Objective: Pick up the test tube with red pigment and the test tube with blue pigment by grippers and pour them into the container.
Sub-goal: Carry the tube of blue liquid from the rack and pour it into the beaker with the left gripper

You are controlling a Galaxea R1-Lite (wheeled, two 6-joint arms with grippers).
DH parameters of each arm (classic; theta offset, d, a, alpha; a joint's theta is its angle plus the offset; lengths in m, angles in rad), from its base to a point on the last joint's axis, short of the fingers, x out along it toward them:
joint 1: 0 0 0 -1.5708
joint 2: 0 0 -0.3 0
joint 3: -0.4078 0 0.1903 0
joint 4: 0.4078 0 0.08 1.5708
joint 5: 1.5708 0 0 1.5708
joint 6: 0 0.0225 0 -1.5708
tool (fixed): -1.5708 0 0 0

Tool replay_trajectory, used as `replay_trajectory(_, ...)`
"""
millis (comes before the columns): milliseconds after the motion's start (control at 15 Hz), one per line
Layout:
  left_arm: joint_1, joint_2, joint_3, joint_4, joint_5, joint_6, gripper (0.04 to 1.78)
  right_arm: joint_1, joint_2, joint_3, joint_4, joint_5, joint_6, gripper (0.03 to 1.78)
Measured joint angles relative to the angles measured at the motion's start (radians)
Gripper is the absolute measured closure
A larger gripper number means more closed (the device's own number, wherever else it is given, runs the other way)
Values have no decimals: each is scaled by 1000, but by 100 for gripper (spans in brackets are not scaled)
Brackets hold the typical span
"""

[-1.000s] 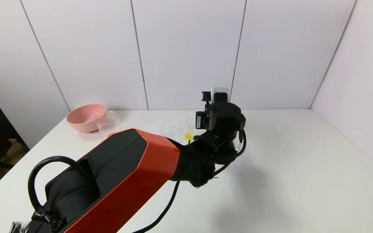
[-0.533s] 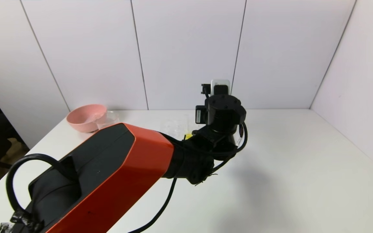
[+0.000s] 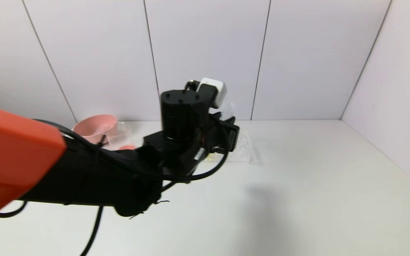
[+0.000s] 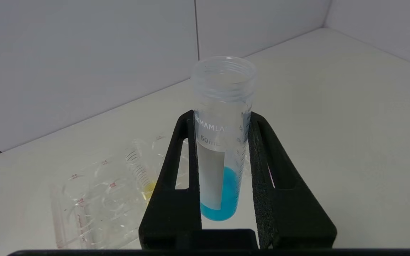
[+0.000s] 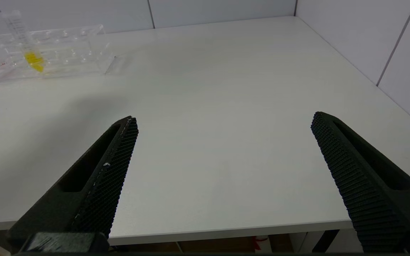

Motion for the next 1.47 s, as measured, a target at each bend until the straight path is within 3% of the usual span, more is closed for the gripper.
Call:
replay_trajectory(200,161,-190,181,57,-297,2,139,0,0,0,0,0,0,4)
replay_trajectory(467,483,-356,326,115,-683,4,139,0,0,0,0,0,0,4)
replay_trajectory(933,1063,-411,406,120,-1208,91,139,0,0,0,0,0,0,4)
replay_trajectory(1200,1295,-351,407,120,-1421,205,139,0,0,0,0,0,0,4)
replay_trajectory(1467,1346,-280,375,121,-1449,236,139,0,0,0,0,0,0,4)
